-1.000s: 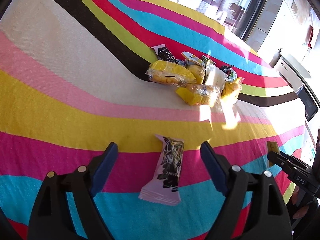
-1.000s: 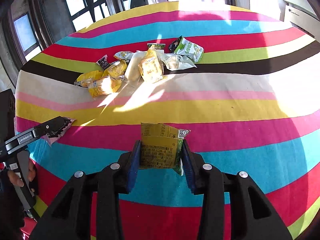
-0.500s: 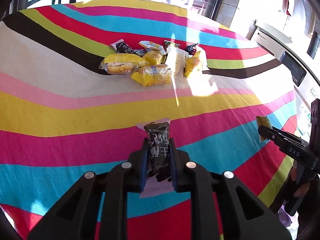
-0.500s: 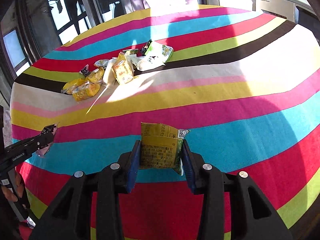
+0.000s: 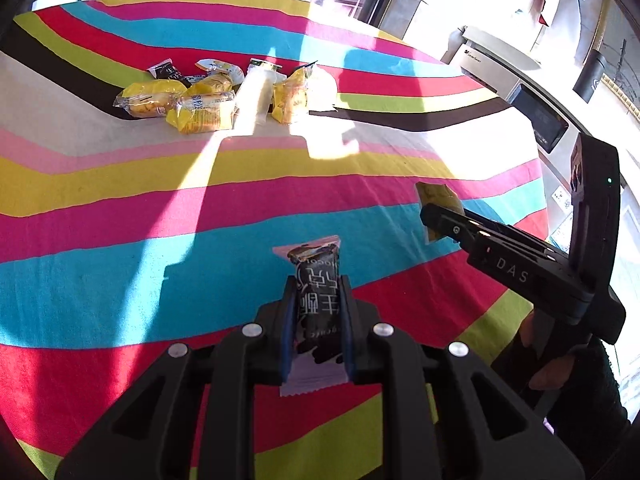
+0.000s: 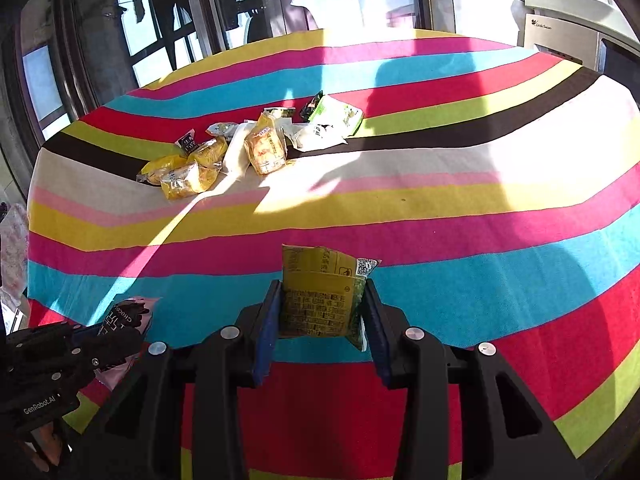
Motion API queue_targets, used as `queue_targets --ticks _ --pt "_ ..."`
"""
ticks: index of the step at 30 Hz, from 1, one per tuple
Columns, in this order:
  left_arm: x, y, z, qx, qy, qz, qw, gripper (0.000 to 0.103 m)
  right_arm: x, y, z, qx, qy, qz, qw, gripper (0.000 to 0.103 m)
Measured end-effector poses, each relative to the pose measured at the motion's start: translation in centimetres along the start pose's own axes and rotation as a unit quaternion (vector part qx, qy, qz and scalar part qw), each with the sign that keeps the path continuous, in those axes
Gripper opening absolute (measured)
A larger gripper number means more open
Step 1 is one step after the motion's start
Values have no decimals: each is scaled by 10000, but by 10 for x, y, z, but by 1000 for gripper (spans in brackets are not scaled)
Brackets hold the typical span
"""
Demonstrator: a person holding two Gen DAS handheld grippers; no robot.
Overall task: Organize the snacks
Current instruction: 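Carry the chocolate bar and cracker pack in both tools toward the white box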
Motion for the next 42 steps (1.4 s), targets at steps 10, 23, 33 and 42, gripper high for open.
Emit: queue_targets --ticks 10,23,33,42 --pt "39 -5 2 -152 -292 381 9987 20 41 51 -2 26 -521 -344 9980 40" --pt "106 -23 18 -668 -642 1163 9889 20 91 131 55 -203 -585 -118 9980 40" --pt "193 -22 33 -880 -1551 1646 9701 20 129 183 101 -68 -1036 207 9944 40" --pt "284 -34 75 -1343 -2568 2122 9333 20 180 216 147 155 -1767 826 9807 40"
Point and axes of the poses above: each gripper's, at about its wrist camera, not at the fingertips, and y roughly against the way its jaws point, x to its right, z to its underside, the point moved 2 cm from there along -y, roughly the way its jaws point
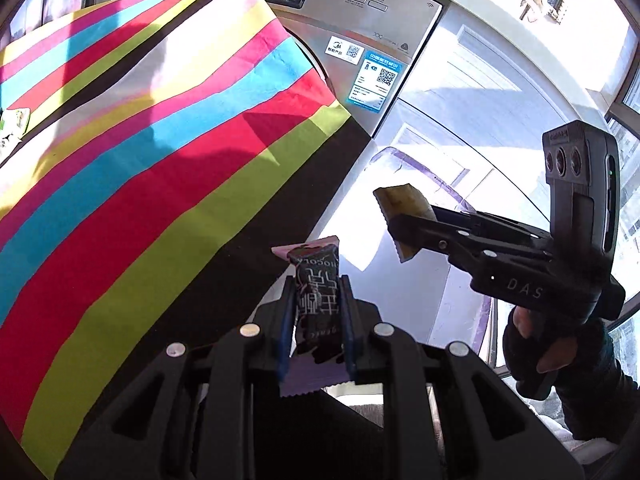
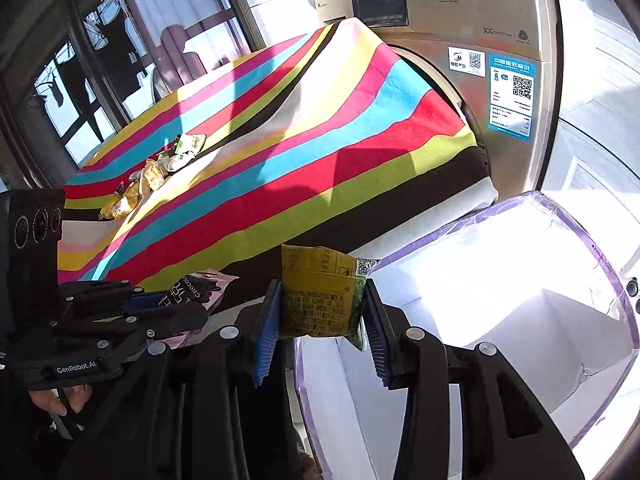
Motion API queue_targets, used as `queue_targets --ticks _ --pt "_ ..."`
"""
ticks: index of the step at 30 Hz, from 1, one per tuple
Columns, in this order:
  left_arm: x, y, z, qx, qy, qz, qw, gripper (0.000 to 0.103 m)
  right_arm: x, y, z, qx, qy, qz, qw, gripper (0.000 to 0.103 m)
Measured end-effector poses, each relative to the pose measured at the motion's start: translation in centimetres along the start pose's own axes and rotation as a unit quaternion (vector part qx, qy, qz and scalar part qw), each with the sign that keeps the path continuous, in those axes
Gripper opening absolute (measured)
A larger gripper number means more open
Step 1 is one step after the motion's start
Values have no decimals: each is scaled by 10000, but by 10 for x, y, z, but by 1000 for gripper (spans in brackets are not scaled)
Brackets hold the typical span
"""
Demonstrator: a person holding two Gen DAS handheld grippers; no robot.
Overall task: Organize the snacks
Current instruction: 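Carry the chocolate bar and cracker pack in both tools toward the white box, then open both tools to drop the snacks into the white box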
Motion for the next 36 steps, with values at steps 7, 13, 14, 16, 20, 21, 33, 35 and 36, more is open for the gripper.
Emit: queue_targets --ticks 7,13,14,16,20,21,33,35,36 --pt "54 -45 -10 -413 -689 226 9965 20 55 15 18 77 -284 1053 9940 40" --pt "87 -75 -16 -648 -854 712 9917 20 97 22 30 -107 -733 1528 9855 42" --pt "91 -76 -17 -624 -826 873 9908 21 101 22 33 -158 -769 1568 9845 43" --pt "95 -76 -17 -563 -709 1277 9877 49 107 20 36 -312 -860 1654 9820 50" --pt "69 -57 -19 -229 -323 1261 9912 89 114 19 38 -332 -1231 1696 9772 77" --pt "55 -51 -21 -170 -186 1135 9932 89 112 19 36 -320 -1224 1667 9779 77" --pt "-192 104 35 1061 2150 -2321 9427 101 -41 -36 10 -395 604 383 9967 88" --pt "-230 127 53 1059 2511 -2630 9255 101 -77 -52 2 -458 992 264 9937 88" --pt "-249 137 61 1042 2634 -2808 9170 101 -94 -60 -2 -457 1177 229 9917 88"
Point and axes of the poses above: each gripper's, at about its wrist camera, not at the fingertips, and y roughly against the way its jaws point, x to its right, z to its underside, the point moved 2 cm from there along -y, roughly the way its jaws point
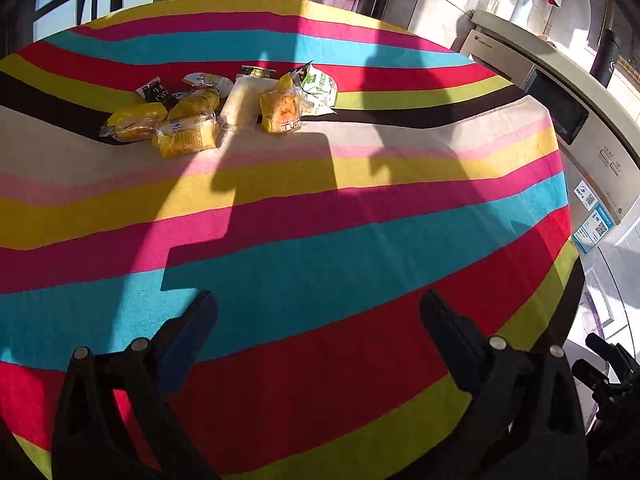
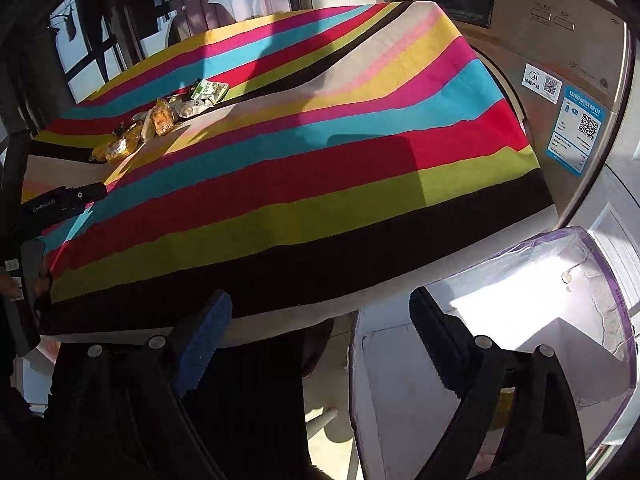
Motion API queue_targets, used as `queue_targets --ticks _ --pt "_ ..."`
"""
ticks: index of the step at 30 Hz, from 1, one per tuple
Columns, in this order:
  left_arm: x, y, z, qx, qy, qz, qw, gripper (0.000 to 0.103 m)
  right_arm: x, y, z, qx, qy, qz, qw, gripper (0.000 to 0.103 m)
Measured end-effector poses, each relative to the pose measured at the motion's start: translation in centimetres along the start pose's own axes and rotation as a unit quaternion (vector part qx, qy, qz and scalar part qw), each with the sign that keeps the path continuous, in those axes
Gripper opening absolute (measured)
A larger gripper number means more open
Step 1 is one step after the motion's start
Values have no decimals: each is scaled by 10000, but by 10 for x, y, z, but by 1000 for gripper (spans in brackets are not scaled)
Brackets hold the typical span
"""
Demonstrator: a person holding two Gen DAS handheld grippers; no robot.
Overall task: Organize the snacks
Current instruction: 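Open both tools to drop the snacks into the white box, then grasp the yellow bread pack with the right tool while the left grasps another yellow pack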
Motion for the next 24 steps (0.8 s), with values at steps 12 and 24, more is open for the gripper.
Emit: queue_targets --ticks 12,24 --pt "-104 -28 -41 94 786 -611 9950 101 -142 -103 -102 -17 919 -556 9942 87" --pt "-104 -23 -36 278 1012 -368 9938 101 -252 -222 -216 -110 1415 -314 9894 87"
Point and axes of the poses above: each gripper's, at about its wrist camera, not at the fingertips, and y roughly against the way its jaws point, x to its right, z to its underside, the point moved 2 cm from there along -y, roughly the way its jaws point
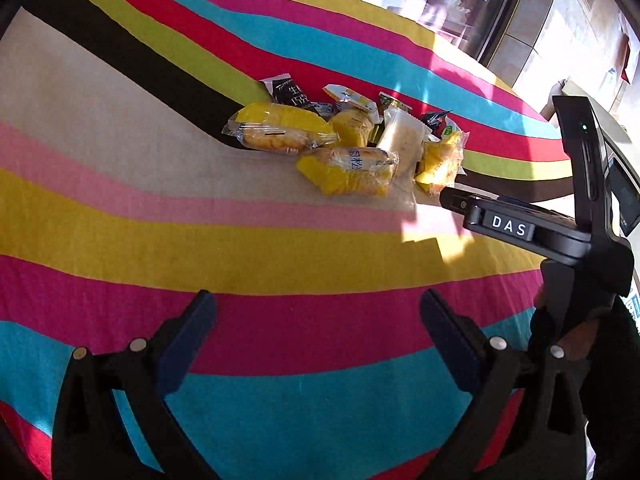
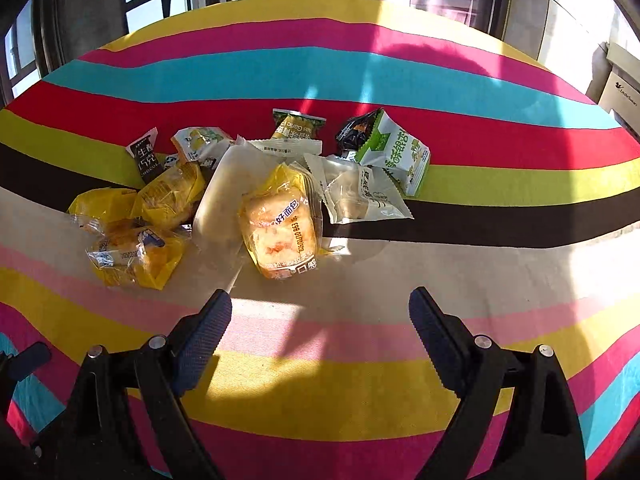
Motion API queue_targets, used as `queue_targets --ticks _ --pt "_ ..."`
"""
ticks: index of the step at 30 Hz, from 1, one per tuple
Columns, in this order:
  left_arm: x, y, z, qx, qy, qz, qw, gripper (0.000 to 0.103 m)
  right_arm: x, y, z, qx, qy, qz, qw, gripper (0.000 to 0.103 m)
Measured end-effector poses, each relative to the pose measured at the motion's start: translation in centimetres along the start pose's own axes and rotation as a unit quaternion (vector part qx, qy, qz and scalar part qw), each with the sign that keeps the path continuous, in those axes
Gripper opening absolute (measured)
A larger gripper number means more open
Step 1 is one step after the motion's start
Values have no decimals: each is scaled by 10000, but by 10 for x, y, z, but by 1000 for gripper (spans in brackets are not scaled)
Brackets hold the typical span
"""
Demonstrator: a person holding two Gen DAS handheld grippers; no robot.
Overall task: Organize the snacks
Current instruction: 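Grasp the yellow bread pack with the right tool while the left grasps another yellow pack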
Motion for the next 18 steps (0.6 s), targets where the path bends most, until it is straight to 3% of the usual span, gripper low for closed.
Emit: queue_targets --ticks 3,6,11,15,18 --pt "-1 1 1 21 35 36 10000 101 -9 -19 -18 -32 154 66 9999 86" --pt "-2 2 2 30 53 51 10000 101 -7 -23 -19 -118 111 -235 9996 42" --pt "-3 2 2 47 84 87 9999 101 5 41 16 468 -8 -1024 9936 41" --pt "-3 3 2 50 94 97 9999 101 22 77 66 235 116 -1109 9935 41" --pt "-3 2 1 50 100 98 9999 101 40 91 104 135 -250 -1242 9918 41"
Point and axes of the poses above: each gripper's, at about its wrist camera, not at the fingertips, and y roughly against the way its jaws point, x to its right, z to its underside, the point moved 2 cm from there along -y, roughly the way its jaws point
